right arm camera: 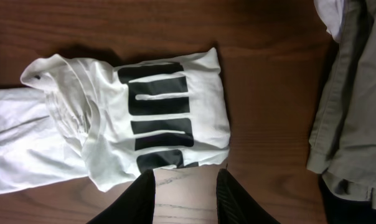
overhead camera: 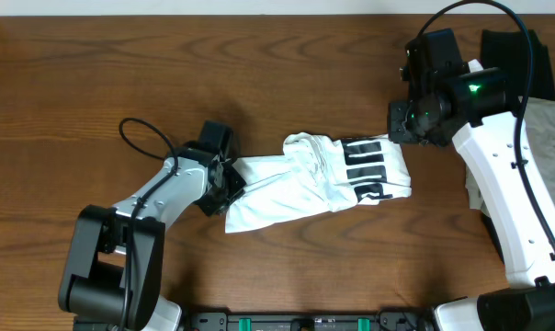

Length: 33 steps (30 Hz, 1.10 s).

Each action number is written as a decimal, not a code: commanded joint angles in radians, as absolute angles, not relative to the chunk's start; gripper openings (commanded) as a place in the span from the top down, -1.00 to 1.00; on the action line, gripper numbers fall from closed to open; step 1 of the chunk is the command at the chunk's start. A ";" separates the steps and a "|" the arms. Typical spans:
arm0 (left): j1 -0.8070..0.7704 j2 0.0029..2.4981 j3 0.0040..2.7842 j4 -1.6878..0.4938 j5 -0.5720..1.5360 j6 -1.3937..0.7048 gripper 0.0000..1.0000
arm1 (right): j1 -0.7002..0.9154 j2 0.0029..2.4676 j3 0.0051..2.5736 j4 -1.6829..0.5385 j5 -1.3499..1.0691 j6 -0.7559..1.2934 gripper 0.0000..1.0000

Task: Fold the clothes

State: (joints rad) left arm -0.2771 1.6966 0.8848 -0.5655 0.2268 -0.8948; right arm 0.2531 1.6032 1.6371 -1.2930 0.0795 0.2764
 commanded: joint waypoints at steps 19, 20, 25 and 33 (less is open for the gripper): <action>-0.217 1.256 0.876 -0.757 0.167 -0.713 0.88 | 0.247 1.583 1.635 -1.302 0.102 0.265 0.38; -0.206 1.236 0.876 -0.771 0.167 -0.710 0.88 | 0.247 1.583 1.635 -1.302 0.102 0.265 0.38; -0.168 1.139 0.879 -0.815 0.167 -0.711 0.88 | 0.247 1.583 1.635 -1.303 0.102 0.265 0.38; -0.229 1.097 0.996 -0.781 0.201 -0.691 0.88 | 0.247 1.584 1.634 -1.314 0.102 0.265 0.37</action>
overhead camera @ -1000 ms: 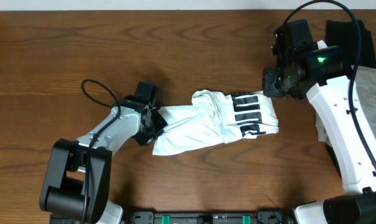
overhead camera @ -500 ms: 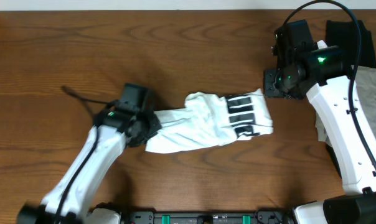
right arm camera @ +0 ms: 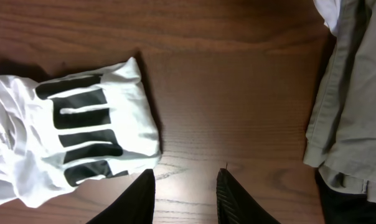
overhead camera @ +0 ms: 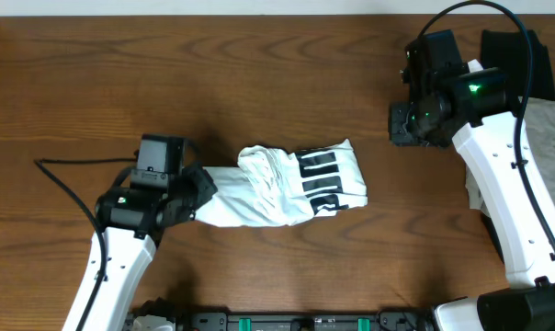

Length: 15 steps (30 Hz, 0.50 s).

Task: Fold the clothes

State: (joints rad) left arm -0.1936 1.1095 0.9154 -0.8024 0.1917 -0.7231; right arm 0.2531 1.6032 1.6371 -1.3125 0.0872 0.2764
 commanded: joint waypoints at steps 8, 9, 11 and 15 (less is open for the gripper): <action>-0.463 1.176 1.028 -0.616 0.197 -0.638 0.88 | 0.247 1.584 1.634 -1.347 0.136 0.361 0.47; -0.492 1.203 1.028 -0.598 0.197 -0.624 0.88 | 0.247 1.583 1.634 -1.355 0.157 0.396 0.48; -0.542 1.257 1.028 -0.569 0.197 -0.596 0.88 | 0.247 1.583 1.634 -1.367 0.185 0.443 0.48; -0.632 1.364 1.034 -0.507 0.196 -0.510 0.88 | 0.247 1.583 1.634 -1.380 0.210 0.495 0.47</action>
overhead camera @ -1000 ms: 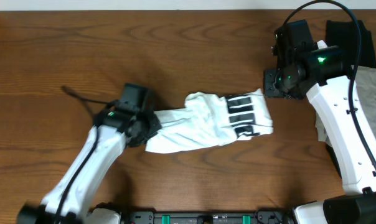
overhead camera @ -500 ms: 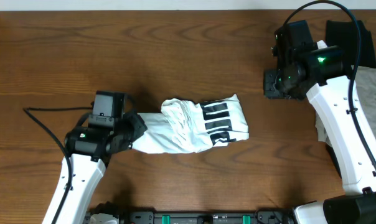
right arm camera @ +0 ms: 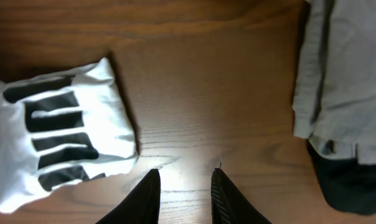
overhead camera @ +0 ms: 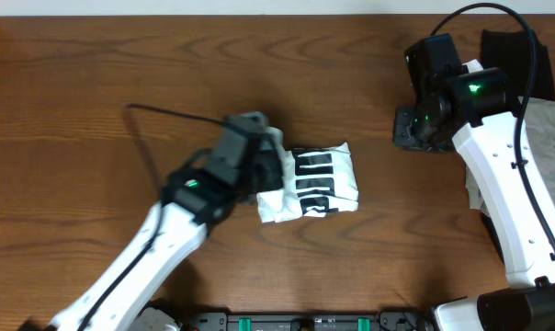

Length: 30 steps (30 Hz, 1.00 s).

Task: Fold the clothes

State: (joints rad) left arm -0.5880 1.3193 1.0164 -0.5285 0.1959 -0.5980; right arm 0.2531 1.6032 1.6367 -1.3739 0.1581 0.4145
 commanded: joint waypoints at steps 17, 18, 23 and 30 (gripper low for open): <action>-0.779 1.606 1.040 -0.253 0.186 -0.446 0.88 | 0.229 1.582 1.634 -1.393 0.201 0.524 0.48; -0.781 1.622 1.040 -0.242 0.186 -0.446 0.88 | 0.229 1.582 1.634 -1.395 0.199 0.524 0.48; -0.784 1.703 1.040 -0.184 0.201 -0.450 0.88 | 0.229 1.582 1.634 -1.394 0.172 0.523 0.48; -0.787 1.757 1.040 -0.090 0.202 -0.451 0.43 | 0.230 1.582 1.634 -1.396 0.171 0.524 0.48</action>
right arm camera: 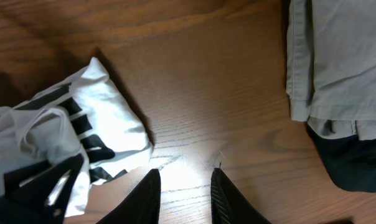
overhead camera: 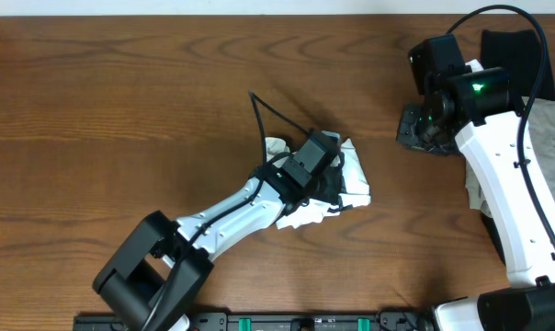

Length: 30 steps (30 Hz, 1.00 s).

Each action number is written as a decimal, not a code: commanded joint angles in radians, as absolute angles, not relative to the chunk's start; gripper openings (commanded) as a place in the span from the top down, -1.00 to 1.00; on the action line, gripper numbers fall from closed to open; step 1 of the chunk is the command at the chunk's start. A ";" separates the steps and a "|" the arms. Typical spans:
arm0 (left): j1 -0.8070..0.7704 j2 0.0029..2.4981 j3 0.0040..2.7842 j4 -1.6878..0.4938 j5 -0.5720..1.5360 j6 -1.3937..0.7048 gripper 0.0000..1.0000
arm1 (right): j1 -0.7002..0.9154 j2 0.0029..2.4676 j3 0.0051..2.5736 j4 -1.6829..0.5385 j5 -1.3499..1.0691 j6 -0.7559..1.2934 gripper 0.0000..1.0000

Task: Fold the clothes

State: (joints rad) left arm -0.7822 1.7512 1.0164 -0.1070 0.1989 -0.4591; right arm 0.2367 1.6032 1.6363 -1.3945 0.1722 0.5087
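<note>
A white shirt with black stripes (overhead camera: pixel 357 182) lies bunched at the table's middle, also in the right wrist view as the shirt (right arm camera: pixel 107 115). My left gripper (overhead camera: pixel 322 177) sits on top of it, reaching in from the lower left, and appears shut on a fold of the fabric; its fingertips are hidden by its own body. It shows as a dark shape, the left gripper (right arm camera: pixel 48 180). My right gripper (right arm camera: pixel 185 183) stands open over bare wood to the right of the shirt, the same gripper (overhead camera: pixel 413 129) apart from it.
A pile of grey-beige clothes (right arm camera: pixel 337 56) lies at the right edge, with a dark garment (right arm camera: pixel 356 165) beneath it; from overhead the pile (overhead camera: pixel 546 119) sits behind my right arm. Wooden tabletop (overhead camera: pixel 121 101) stretches to the left.
My left gripper has moved right, from the shirt's left side to on top of its striped part. The shirt is more bunched and its stripes are mostly covered. The right gripper barely shifted.
The shirt lay stretched out with my left gripper at its left end and the right gripper open near its right end. Then the shirt sat further left and shorter. Then the left end was over the middle, and now over the striped half.
</note>
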 commanded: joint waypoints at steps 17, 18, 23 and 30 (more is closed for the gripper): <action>-0.728 1.581 1.127 -0.297 0.137 -0.389 -0.27 | 0.230 1.582 1.634 -1.399 0.168 0.523 0.47; -0.710 1.546 1.127 -0.339 0.099 -0.389 -0.26 | 0.230 1.582 1.634 -1.399 0.168 0.523 0.47; -0.590 1.398 1.127 -0.469 0.026 -0.389 -0.29 | 0.233 1.584 1.633 -1.396 0.090 0.430 0.46; -0.485 1.409 1.124 -0.503 0.026 -0.378 -0.29 | 0.300 1.589 1.610 -1.395 0.014 0.350 0.27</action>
